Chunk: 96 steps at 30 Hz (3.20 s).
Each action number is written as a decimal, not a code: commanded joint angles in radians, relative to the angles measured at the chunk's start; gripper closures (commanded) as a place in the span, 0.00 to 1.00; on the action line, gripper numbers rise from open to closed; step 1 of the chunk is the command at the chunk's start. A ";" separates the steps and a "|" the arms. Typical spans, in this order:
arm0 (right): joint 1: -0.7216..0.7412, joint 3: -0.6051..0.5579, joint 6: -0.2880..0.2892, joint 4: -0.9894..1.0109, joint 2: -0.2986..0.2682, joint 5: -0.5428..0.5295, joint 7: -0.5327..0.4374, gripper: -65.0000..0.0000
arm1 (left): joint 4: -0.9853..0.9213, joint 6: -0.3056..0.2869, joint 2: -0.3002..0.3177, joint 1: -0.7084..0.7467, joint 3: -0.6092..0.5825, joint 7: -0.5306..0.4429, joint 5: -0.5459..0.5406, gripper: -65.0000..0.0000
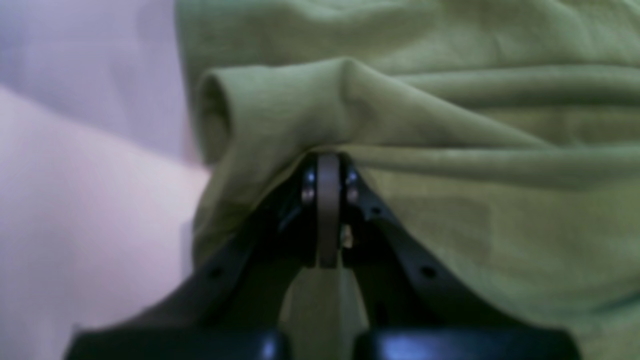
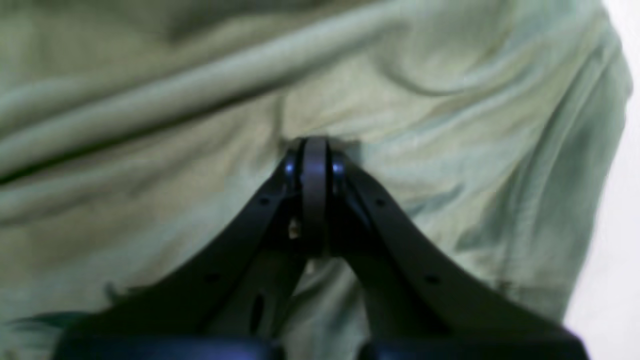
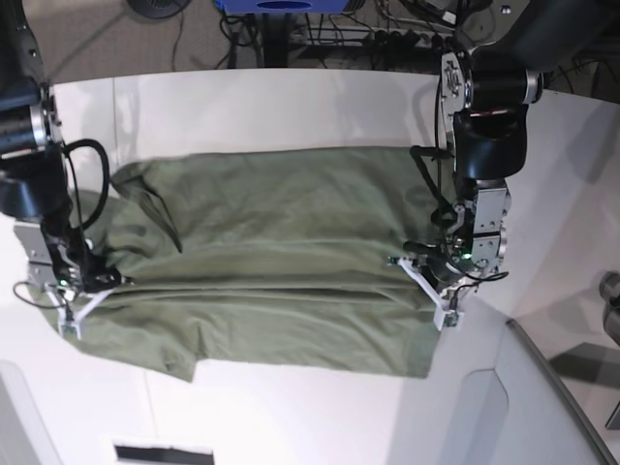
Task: Layout the t-shirt on the table in an organized manner, then fold the t-shirt properly
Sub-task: 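Drag the held shirt with both grippers to straighten it, then release the shirt and pull the collar corner outward with the right gripper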
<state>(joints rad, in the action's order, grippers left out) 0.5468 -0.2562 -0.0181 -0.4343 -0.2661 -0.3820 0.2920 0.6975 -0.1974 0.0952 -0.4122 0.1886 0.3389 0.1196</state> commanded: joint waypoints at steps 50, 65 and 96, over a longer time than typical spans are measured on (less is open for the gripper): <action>-0.296 0.360 -0.276 -0.912 0.225 -0.002 0.585 0.41 | 0.769 -0.199 0.097 0.560 0.203 0.019 -0.205 1.00; -0.228 0.363 -0.280 -0.690 0.228 -0.002 0.517 0.41 | 0.706 -0.199 0.097 0.551 0.203 0.015 -0.205 1.00; -0.374 0.588 -0.282 -1.041 0.184 -0.002 0.729 1.00 | 0.670 -0.199 0.111 0.546 0.203 0.013 -0.205 1.00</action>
<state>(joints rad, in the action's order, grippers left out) 0.1581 0.3332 -0.2996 -1.4612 -0.0704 -0.3843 1.0286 1.3518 -0.3965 0.1932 0.1448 0.3893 0.3748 -0.0769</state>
